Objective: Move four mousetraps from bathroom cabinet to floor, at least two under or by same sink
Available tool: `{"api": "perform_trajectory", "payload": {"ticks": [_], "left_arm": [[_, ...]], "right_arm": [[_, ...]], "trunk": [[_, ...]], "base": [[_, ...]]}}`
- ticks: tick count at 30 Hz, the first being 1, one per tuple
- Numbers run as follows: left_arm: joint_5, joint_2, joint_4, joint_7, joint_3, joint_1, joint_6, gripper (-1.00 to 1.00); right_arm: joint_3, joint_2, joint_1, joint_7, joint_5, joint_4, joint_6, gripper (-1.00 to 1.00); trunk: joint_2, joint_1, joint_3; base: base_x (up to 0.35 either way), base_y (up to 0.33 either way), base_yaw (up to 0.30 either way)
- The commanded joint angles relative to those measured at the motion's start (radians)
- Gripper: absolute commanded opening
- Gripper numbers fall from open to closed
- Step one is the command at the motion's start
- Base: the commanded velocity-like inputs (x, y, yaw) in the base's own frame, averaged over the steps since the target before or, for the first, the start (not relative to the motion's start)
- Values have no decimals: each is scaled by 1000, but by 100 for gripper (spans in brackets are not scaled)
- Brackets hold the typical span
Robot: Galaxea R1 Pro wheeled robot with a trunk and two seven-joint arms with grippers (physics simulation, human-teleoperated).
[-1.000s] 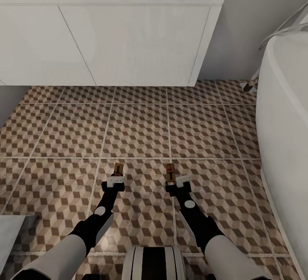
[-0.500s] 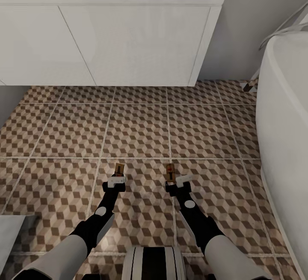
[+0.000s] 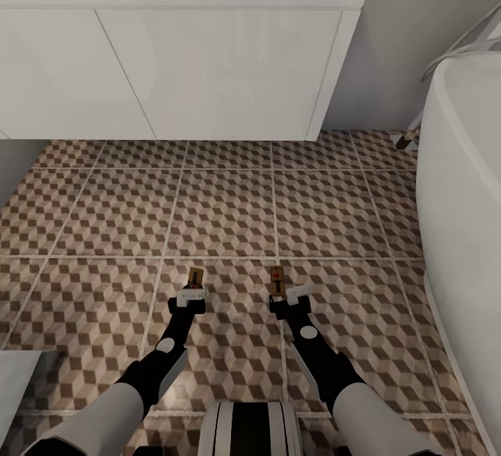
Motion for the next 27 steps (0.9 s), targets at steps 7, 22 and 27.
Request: {"api": "perform_trajectory", "payload": {"ticks": [7, 22, 27], "left_arm": [[9, -4, 1, 6, -8, -1, -4, -100], [9, -13, 1, 6, -8, -1, -5, -100], [9, -13, 1, 6, -8, -1, -6, -100]], "right_arm": [[3, 0, -1, -5, 5, 1, -1, -100], [3, 0, -1, -4, 5, 1, -1, -100], [3, 0, 0, -4, 5, 1, -1, -100]], "trunk": [[0, 0, 0], [0, 0, -4], [-2, 3, -24]], "base": [[0, 0, 0], [0, 0, 0], [0, 0, 0]]}}
